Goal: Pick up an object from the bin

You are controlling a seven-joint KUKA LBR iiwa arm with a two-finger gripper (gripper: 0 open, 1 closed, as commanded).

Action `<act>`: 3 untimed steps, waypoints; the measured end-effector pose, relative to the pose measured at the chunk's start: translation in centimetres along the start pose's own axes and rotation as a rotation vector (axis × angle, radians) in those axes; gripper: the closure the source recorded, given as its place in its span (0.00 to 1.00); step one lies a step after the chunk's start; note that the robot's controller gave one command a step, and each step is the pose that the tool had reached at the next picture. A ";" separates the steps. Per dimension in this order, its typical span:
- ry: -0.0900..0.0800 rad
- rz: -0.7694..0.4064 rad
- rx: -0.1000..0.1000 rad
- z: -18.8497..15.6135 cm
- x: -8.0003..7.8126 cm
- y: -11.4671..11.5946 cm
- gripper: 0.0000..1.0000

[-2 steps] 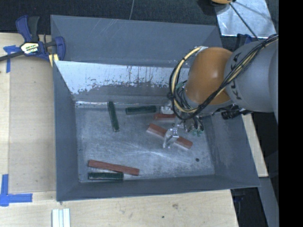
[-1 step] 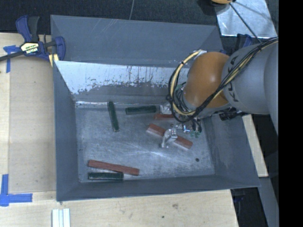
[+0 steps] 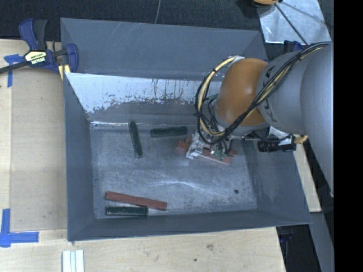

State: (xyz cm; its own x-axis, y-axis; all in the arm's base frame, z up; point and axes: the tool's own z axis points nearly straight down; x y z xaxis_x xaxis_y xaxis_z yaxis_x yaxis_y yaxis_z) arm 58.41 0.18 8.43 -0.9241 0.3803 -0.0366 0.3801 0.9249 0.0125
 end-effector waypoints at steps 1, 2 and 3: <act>0.000 -0.001 0.000 0.0 0.0 0.0 1.00; 0.011 -0.001 0.003 -0.4 0.2 0.0 1.00; 0.031 -0.002 0.011 -1.7 0.5 -0.1 1.00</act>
Offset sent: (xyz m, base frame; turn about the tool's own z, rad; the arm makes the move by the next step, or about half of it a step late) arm -0.0001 0.0000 0.0558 -0.0002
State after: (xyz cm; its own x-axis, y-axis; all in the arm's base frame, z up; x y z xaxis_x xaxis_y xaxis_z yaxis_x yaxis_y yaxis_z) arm 57.80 0.26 10.14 -0.9257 0.3781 -0.0053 0.3781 0.9258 0.0019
